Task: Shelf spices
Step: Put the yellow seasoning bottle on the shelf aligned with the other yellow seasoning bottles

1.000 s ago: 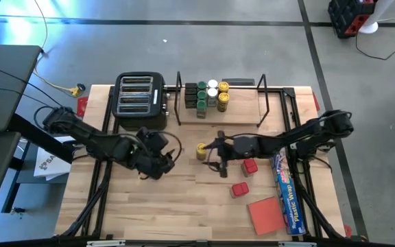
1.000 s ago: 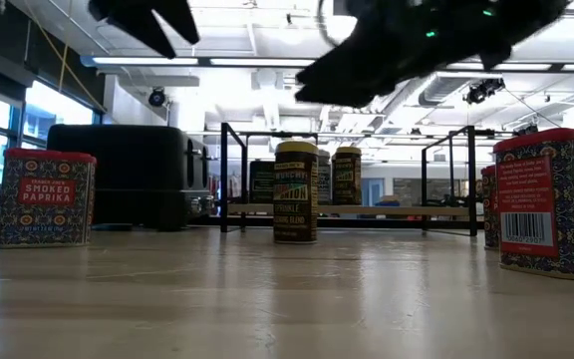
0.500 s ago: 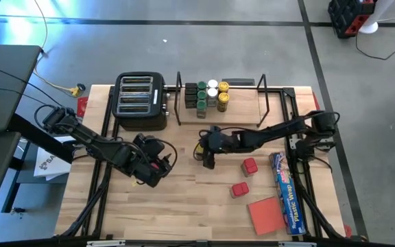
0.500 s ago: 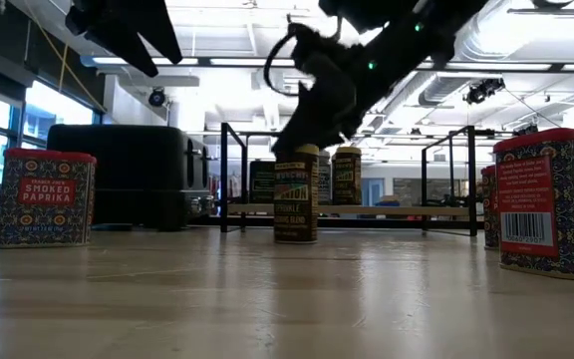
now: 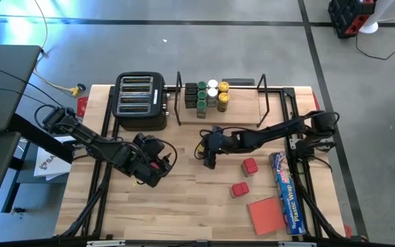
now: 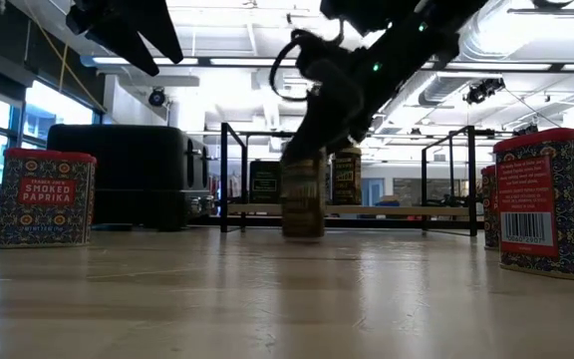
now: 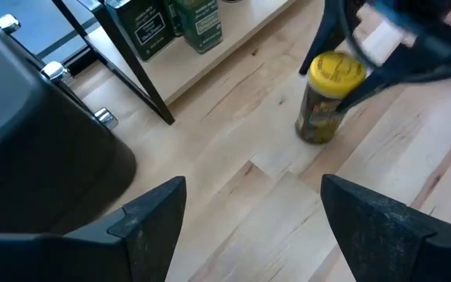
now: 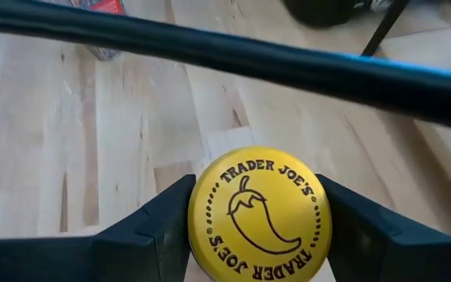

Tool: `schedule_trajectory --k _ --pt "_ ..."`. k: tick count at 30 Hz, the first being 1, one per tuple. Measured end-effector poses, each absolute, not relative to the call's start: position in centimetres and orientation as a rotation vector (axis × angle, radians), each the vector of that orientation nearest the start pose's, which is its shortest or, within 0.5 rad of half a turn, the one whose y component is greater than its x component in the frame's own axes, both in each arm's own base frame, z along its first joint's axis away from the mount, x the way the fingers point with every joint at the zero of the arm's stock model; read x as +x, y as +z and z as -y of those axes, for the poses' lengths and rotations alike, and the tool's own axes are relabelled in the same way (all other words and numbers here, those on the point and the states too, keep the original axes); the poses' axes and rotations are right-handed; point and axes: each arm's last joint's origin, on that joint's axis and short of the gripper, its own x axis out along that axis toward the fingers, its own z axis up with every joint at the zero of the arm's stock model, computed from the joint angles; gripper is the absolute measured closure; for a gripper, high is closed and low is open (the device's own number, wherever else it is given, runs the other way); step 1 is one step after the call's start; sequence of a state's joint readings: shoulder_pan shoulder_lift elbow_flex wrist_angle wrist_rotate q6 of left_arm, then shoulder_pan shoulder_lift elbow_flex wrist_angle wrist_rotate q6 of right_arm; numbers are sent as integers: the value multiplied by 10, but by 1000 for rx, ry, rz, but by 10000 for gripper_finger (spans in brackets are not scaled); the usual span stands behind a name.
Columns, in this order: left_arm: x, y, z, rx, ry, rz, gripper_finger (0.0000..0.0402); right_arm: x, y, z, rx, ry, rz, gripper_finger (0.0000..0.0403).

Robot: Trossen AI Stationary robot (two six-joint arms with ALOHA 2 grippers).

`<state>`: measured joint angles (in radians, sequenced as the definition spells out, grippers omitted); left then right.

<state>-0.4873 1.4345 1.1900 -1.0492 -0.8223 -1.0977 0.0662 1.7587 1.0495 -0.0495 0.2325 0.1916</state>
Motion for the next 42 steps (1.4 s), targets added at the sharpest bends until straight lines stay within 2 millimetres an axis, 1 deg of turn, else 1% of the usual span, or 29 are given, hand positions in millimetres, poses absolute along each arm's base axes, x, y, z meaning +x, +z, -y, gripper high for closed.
schedule_trajectory --k 2,5,10,13,16,19,21,24,28,32,33,37,42 --pt "240 280 103 -204 761 -710 110 358 193 -17 54 -224 -729 189" --pt "240 280 103 -203 761 -710 110 344 220 -9 20 -232 -712 189" --pt "240 280 103 -203 760 -710 110 309 263 22 -69 -310 -708 189" --pt "240 280 103 -202 761 -710 110 292 278 46 -74 -341 -708 189" --pt "240 280 103 -202 762 -708 110 285 277 69 -64 -328 -738 189" --pt "240 280 103 -202 762 -707 110 287 269 88 -45 -297 -755 189" --pt "240 280 103 -202 762 -707 110 289 260 97 -27 -297 -791 189" --pt "240 280 104 -200 757 -708 110 290 251 107 -25 -313 -824 189" --pt "239 280 105 -201 755 -708 110 292 244 112 -18 -322 -849 189" --pt "240 280 105 -203 754 -708 110 293 244 114 -20 -329 -836 189" --pt "240 280 105 -203 754 -708 110 293 244 114 -22 -336 -834 186" --pt "240 280 105 -204 754 -708 110 293 245 116 -39 -379 -828 147" --pt "240 280 105 -204 754 -708 110 294 246 116 -46 -387 -812 136"
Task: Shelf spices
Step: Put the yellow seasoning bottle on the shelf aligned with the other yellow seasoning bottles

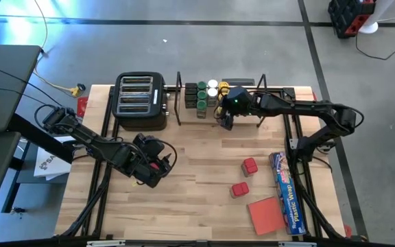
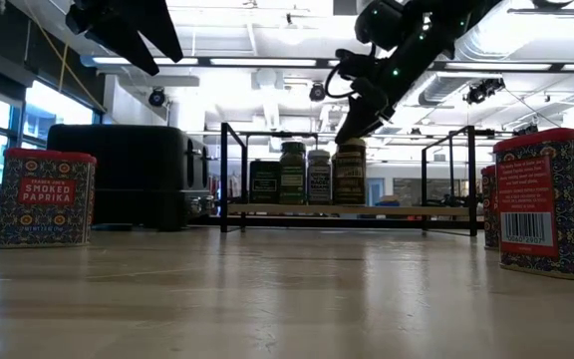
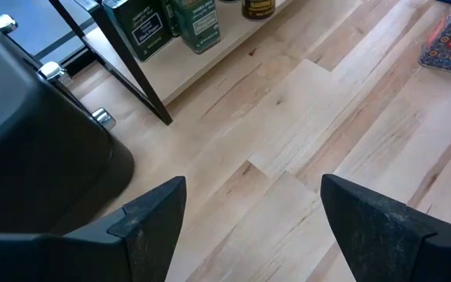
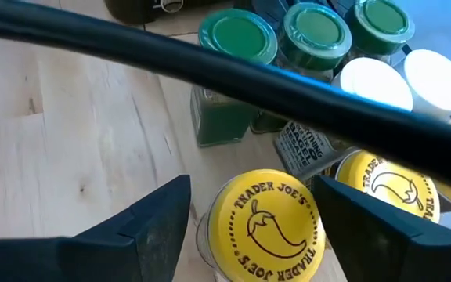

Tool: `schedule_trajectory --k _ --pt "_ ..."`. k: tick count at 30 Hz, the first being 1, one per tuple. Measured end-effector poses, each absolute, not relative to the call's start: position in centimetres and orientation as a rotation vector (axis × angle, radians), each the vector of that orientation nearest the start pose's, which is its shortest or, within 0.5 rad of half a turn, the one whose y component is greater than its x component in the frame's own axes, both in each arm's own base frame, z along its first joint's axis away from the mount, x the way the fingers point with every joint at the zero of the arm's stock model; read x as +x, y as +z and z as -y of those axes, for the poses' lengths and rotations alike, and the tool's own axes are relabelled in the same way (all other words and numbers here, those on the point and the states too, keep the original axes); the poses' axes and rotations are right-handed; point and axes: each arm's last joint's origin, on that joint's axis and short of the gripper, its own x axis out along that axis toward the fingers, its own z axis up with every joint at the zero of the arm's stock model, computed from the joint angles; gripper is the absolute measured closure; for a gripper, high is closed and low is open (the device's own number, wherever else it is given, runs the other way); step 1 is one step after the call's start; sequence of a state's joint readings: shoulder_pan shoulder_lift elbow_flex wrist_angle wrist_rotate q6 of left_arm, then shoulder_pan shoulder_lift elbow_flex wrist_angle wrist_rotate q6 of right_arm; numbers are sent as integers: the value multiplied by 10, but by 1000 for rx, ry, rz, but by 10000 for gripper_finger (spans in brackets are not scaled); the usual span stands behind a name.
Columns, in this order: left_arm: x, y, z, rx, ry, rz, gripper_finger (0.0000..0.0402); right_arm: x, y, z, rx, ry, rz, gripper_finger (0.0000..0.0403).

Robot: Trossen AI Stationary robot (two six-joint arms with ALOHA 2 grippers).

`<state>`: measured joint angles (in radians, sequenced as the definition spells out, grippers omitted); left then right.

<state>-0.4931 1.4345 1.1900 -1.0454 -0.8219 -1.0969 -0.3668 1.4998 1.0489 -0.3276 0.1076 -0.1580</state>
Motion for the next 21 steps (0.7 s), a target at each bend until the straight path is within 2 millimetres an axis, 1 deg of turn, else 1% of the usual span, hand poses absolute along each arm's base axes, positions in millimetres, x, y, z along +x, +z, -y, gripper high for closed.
schedule_trajectory --k 6,10,13,18,21 --pt "240 280 105 -204 754 -708 110 294 247 117 -64 -409 -812 133" --pt "240 280 105 -204 754 -708 110 290 255 116 -122 -486 -804 132" --pt "240 280 105 -204 754 -708 110 287 263 114 -136 -498 -779 131" --pt "240 280 105 -205 754 -708 110 282 279 102 -151 -473 -715 131" --pt "240 280 105 -205 754 -708 110 280 284 89 -160 -406 -700 131"
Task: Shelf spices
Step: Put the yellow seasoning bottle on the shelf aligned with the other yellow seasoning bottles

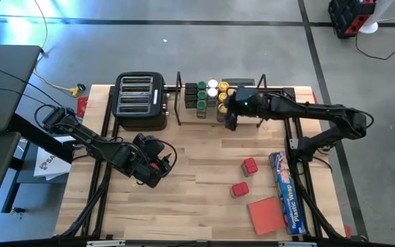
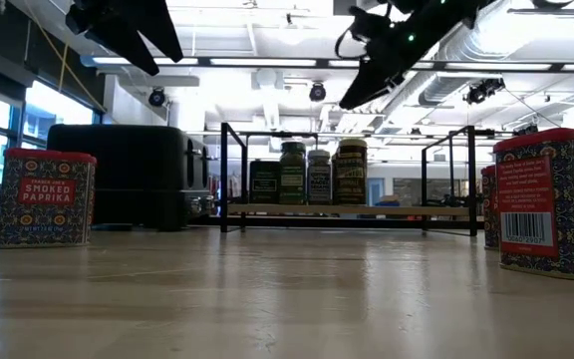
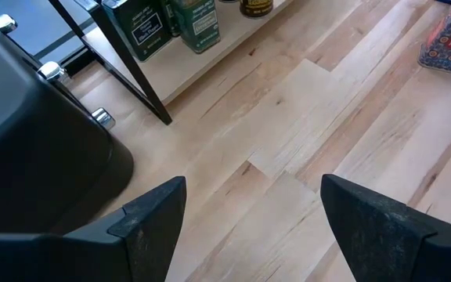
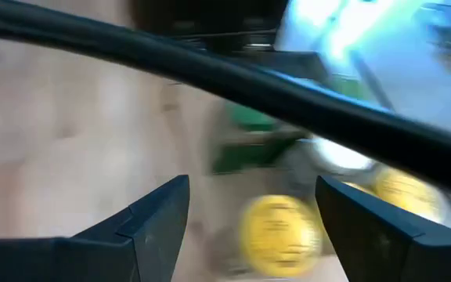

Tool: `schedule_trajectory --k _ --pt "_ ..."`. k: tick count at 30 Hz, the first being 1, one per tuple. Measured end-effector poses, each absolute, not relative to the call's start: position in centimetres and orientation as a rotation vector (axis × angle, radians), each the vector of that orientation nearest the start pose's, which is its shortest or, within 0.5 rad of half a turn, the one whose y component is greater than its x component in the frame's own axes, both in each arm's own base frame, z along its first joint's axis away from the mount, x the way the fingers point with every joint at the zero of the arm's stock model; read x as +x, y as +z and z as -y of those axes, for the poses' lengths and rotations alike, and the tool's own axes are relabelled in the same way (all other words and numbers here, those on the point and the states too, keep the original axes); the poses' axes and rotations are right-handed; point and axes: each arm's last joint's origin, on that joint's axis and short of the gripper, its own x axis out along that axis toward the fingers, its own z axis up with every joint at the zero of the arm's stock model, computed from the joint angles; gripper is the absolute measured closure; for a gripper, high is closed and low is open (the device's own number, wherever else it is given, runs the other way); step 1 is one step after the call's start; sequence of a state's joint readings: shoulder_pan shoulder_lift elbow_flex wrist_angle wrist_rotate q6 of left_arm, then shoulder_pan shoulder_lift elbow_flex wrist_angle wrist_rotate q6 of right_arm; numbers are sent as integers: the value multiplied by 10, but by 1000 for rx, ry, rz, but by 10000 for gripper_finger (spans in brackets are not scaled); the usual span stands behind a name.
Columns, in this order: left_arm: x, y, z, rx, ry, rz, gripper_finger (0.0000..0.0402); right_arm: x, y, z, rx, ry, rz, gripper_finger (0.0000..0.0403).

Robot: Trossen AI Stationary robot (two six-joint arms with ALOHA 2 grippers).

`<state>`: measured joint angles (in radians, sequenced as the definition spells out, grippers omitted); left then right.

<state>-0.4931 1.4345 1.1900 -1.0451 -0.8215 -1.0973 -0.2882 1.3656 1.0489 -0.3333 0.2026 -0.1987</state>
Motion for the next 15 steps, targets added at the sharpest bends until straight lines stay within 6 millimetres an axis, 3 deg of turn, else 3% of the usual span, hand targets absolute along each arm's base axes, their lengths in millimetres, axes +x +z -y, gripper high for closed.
schedule_trajectory --k 4,7,15 --pt "240 280 105 -205 753 -708 110 283 277 68 -178 -201 -758 133" --pt "239 280 107 -201 747 -708 110 280 255 56 -201 -123 -813 148" --pt "237 281 109 -182 748 -685 110 266 206 68 -133 -198 -794 208"
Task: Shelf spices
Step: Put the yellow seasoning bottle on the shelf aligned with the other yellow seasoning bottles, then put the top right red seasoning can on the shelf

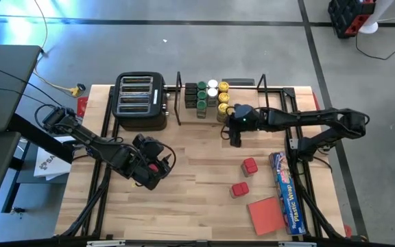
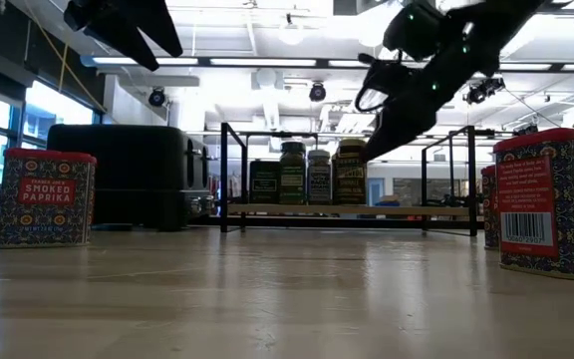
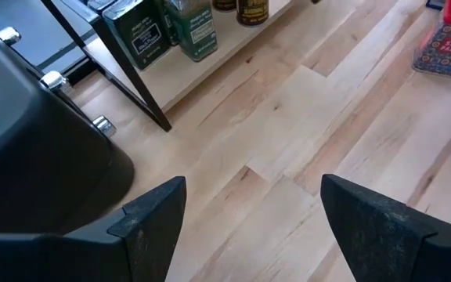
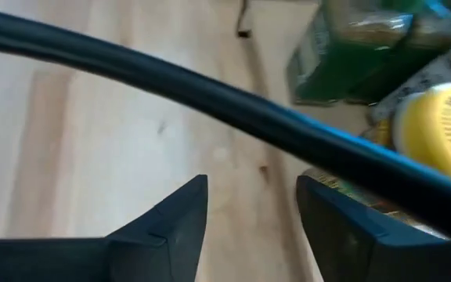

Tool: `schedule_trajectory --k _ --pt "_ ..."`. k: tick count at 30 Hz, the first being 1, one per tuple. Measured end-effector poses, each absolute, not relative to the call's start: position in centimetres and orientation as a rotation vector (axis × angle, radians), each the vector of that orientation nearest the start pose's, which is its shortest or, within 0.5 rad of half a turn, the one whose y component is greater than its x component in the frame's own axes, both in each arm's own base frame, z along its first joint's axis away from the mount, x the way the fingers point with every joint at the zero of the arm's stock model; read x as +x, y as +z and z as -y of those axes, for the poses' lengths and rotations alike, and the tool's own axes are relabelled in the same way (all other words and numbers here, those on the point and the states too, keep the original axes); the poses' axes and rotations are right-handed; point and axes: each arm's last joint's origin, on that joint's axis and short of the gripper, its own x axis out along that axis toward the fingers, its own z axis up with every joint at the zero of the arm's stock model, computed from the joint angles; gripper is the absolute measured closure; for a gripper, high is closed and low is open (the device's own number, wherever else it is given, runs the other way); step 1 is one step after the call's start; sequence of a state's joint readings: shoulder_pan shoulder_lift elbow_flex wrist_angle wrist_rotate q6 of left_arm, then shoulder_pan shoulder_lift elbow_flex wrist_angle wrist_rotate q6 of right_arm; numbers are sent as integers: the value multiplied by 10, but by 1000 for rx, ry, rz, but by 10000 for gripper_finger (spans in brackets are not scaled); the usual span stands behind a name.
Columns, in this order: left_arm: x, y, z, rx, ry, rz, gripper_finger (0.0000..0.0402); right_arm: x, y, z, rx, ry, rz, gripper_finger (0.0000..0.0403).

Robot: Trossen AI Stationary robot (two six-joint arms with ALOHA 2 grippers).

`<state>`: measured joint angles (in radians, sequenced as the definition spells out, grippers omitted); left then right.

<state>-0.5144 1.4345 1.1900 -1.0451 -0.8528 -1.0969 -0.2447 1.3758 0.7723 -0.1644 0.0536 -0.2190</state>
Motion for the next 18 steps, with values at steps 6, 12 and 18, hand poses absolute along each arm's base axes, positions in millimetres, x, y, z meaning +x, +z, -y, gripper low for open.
schedule_trajectory --k 6,12,18 --pt "238 281 109 -181 752 -682 110 262 200 84 -110 -268 -706 222" --pt "238 281 109 -183 752 -680 110 262 204 92 -96 -306 -656 222" --pt "237 281 111 -187 741 -684 110 260 214 74 -77 -254 -685 222"
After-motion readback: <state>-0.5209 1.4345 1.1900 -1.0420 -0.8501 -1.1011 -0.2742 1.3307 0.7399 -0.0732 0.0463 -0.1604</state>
